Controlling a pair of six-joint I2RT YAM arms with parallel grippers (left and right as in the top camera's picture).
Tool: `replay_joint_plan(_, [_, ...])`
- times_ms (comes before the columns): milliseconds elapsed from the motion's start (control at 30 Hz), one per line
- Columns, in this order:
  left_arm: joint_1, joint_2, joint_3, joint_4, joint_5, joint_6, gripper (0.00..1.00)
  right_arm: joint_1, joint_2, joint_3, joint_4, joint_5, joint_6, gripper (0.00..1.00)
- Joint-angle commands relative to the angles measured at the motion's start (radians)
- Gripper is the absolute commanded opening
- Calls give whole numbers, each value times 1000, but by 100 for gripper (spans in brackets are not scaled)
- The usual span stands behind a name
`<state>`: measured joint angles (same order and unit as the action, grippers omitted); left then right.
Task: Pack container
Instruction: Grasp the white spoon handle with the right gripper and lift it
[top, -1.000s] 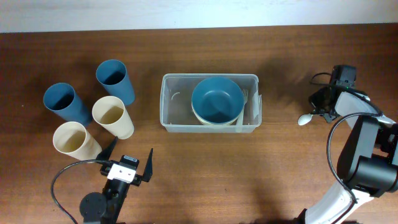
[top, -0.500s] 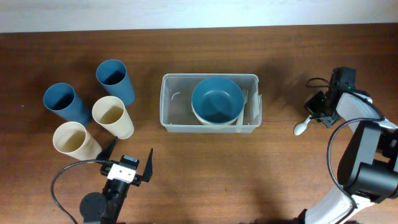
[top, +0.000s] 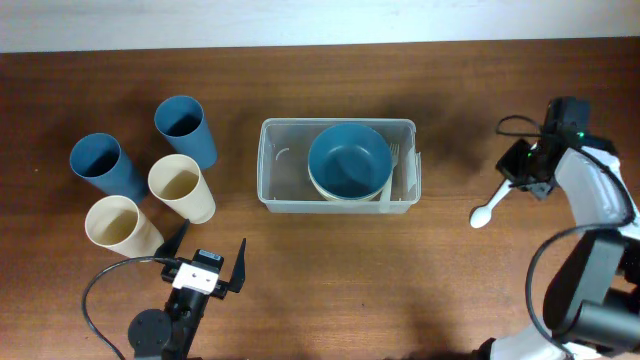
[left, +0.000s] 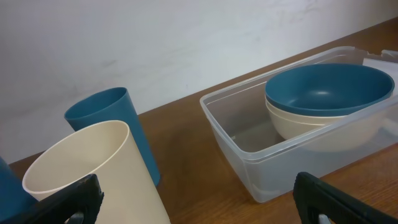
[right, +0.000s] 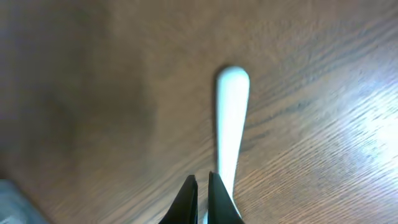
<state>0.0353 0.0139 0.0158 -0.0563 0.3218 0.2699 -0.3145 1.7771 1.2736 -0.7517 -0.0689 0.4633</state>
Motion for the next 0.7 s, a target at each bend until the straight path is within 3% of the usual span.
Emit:
replay_joint_plan(0, [5, -8, -7, -1, -7, 9, 100, 5, -32, 28, -6, -9, -29, 4])
replay_joint_plan(200, [5, -8, -7, -1, -7, 9, 100, 5, -13, 16, -73, 14, 21, 18])
replay_joint_plan(467, [5, -8, -7, -1, -7, 9, 100, 8, -13, 8, -185, 9, 97, 19])
replay_joint_plan(667, [5, -8, -7, -1, -7, 9, 100, 7, -13, -63, -164, 28, 167, 19])
